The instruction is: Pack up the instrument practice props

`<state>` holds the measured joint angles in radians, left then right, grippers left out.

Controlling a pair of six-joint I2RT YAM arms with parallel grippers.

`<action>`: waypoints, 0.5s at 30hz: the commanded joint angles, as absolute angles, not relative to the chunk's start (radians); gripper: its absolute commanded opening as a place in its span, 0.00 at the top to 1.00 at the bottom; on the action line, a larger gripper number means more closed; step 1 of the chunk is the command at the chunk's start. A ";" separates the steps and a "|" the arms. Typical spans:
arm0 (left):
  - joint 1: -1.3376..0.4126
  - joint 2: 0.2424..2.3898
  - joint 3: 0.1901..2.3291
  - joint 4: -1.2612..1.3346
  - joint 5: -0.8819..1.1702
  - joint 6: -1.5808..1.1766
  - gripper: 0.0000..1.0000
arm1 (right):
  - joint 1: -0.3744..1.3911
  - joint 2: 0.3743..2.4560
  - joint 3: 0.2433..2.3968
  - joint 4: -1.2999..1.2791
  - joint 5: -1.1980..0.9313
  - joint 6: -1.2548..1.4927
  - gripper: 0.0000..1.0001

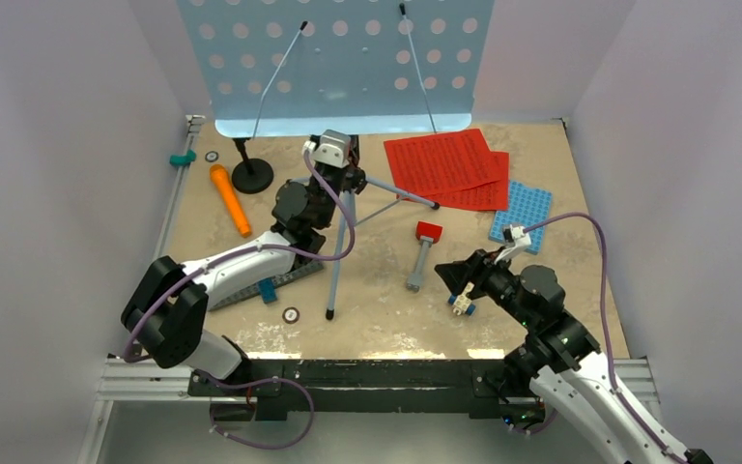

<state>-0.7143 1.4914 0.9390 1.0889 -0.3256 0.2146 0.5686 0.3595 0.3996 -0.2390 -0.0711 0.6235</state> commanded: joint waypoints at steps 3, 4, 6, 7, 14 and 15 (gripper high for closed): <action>-0.726 1.391 0.916 1.050 -0.156 0.110 1.00 | 0.571 0.363 0.488 -0.244 -0.074 0.573 0.38; -0.726 1.374 0.901 1.054 -0.143 0.086 1.00 | 0.572 0.366 0.498 -0.250 -0.080 0.570 0.38; -0.725 1.339 0.873 1.056 -0.106 0.054 1.00 | 0.572 0.371 0.518 -0.264 -0.093 0.550 0.38; -0.725 1.321 0.861 1.055 -0.086 0.035 1.00 | 0.571 0.377 0.528 -0.267 -0.096 0.540 0.38; -0.724 1.248 0.813 1.064 -0.023 -0.059 1.00 | 0.572 0.418 0.570 -0.302 -0.104 0.492 0.38; -0.725 1.245 0.807 1.070 -0.016 -0.071 1.00 | 0.572 0.422 0.566 -0.302 -0.108 0.492 0.38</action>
